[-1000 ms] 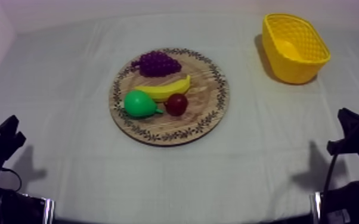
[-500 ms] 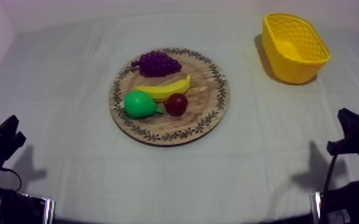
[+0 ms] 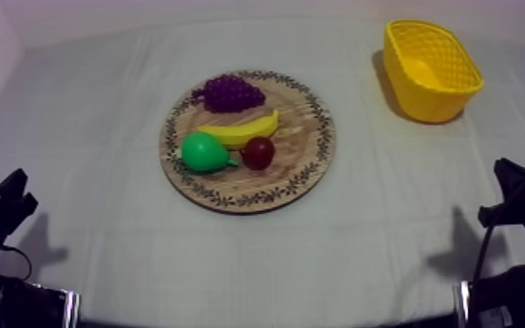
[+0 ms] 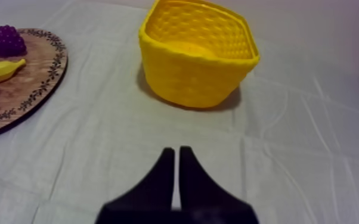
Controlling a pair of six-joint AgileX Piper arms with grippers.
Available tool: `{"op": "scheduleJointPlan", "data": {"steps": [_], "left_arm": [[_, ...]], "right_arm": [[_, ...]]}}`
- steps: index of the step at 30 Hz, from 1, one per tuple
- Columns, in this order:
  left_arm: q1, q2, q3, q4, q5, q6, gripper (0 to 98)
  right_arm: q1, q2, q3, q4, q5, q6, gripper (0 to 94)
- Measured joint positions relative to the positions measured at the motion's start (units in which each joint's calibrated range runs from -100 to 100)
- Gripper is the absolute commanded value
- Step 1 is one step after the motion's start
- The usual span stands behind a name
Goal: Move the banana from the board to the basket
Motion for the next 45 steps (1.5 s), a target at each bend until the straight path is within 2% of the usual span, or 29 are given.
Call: {"op": "scheduleJointPlan", "data": {"steps": [21,33,45], "left_arm": [[0.0,0.0,0.0,0.0,0.0,0.0,0.0],[0.0,0.0,0.0,0.0,0.0,0.0,0.0],[0.0,0.0,0.0,0.0,0.0,0.0,0.0]], "right_arm": [[-0.2,0.0,0.0,0.0,0.0,-0.3,0.4],[-0.6,1.0,-0.3,-0.2,0.6,1.8,0.4],[-1.9,13.3,-13.6,0.5,0.7,1.9,0.4]]}}
